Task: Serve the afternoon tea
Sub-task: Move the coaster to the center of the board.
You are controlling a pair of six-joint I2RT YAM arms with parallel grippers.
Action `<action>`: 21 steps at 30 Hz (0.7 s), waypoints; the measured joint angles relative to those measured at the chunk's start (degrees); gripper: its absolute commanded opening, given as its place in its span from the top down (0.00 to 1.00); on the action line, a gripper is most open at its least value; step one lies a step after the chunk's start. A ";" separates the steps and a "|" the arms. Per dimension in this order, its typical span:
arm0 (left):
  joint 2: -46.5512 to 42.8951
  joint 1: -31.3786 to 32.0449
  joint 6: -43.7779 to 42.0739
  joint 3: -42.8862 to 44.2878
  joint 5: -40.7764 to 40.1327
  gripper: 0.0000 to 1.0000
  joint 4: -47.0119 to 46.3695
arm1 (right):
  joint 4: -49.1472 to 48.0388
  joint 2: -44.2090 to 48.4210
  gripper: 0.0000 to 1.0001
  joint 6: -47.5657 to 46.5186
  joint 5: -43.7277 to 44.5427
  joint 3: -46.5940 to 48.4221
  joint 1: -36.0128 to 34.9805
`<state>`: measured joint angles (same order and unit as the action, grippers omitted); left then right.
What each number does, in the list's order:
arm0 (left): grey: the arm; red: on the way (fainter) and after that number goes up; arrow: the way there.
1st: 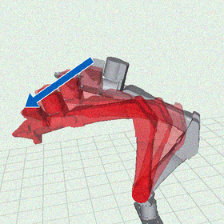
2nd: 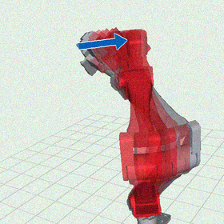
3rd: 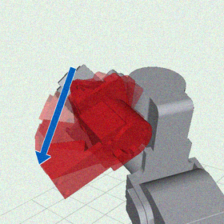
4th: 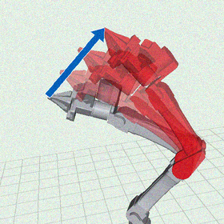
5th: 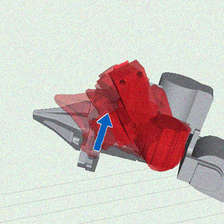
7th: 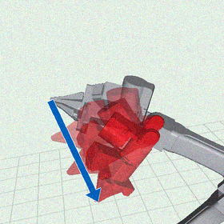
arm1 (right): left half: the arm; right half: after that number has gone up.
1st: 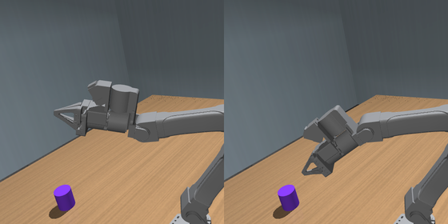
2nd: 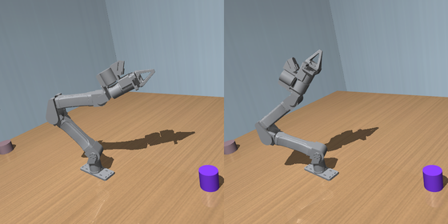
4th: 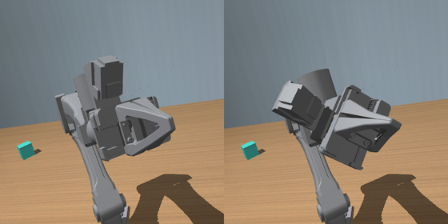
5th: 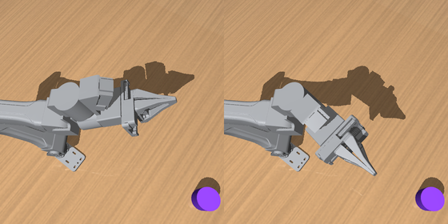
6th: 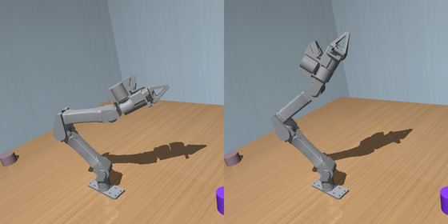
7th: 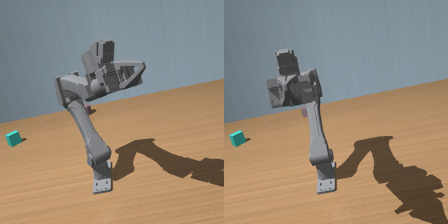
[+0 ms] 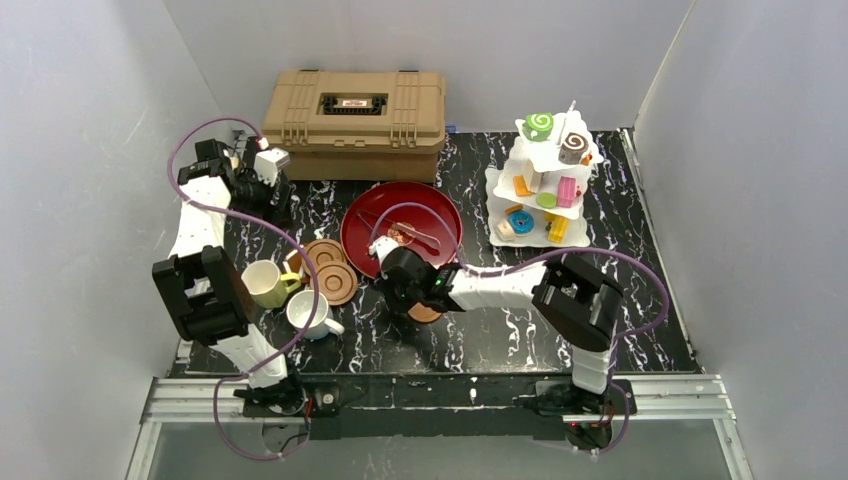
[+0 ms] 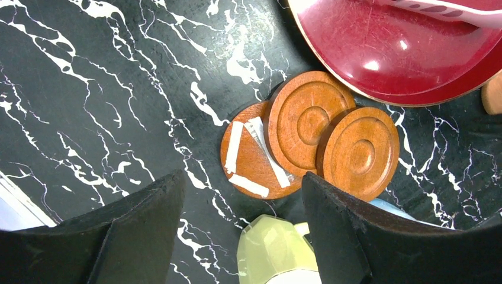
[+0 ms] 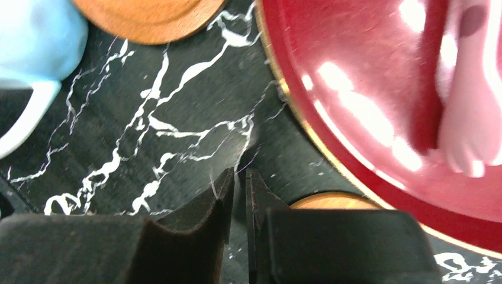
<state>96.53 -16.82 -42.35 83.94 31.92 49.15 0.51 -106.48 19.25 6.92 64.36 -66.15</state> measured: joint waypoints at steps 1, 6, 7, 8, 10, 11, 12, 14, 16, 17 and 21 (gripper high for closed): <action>-0.09 0.00 0.00 0.00 0.00 0.30 0.11 | -0.37 -0.02 0.79 -0.07 0.22 0.00 0.37; -0.50 -0.26 0.00 0.00 0.00 0.30 0.28 | -1.09 -1.68 0.79 -1.27 1.25 1.01 3.39; -0.55 -0.35 0.00 0.00 0.00 0.30 0.33 | -1.14 -2.36 0.79 -1.44 1.22 1.44 3.91; -0.57 -0.46 0.00 0.00 0.00 0.30 0.33 | -1.18 -2.89 0.79 -1.62 1.46 1.64 4.37; -0.57 -0.66 0.00 0.00 -0.02 0.30 0.37 | -1.40 -3.19 0.79 -1.64 1.16 1.77 5.05; -0.57 -0.70 0.00 0.00 -0.02 0.30 0.37 | -1.73 -3.21 0.79 -1.66 1.27 1.77 5.01; -0.57 -0.72 0.00 0.00 -0.02 0.30 0.37 | -1.81 -3.23 0.78 -1.62 1.25 1.77 5.01; -0.57 -0.74 0.00 0.00 -0.02 0.30 0.37 | -1.92 -3.23 0.76 -1.51 1.22 1.77 5.05; -0.57 -0.74 0.02 0.00 -0.02 0.30 0.37 | -1.95 -3.23 0.72 -1.27 0.92 1.77 5.05; -0.57 -0.74 0.02 0.00 -0.02 0.30 0.37 | -1.99 -3.23 0.71 -1.09 0.76 1.77 5.05; -0.68 -0.74 0.00 0.00 0.00 0.30 0.52 | -3.15 -2.64 0.69 -0.90 1.77 0.28 3.96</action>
<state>95.85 -17.56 -42.35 83.94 31.92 49.67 -2.63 -109.12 18.35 8.69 64.64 -62.19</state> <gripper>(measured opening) 0.698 0.299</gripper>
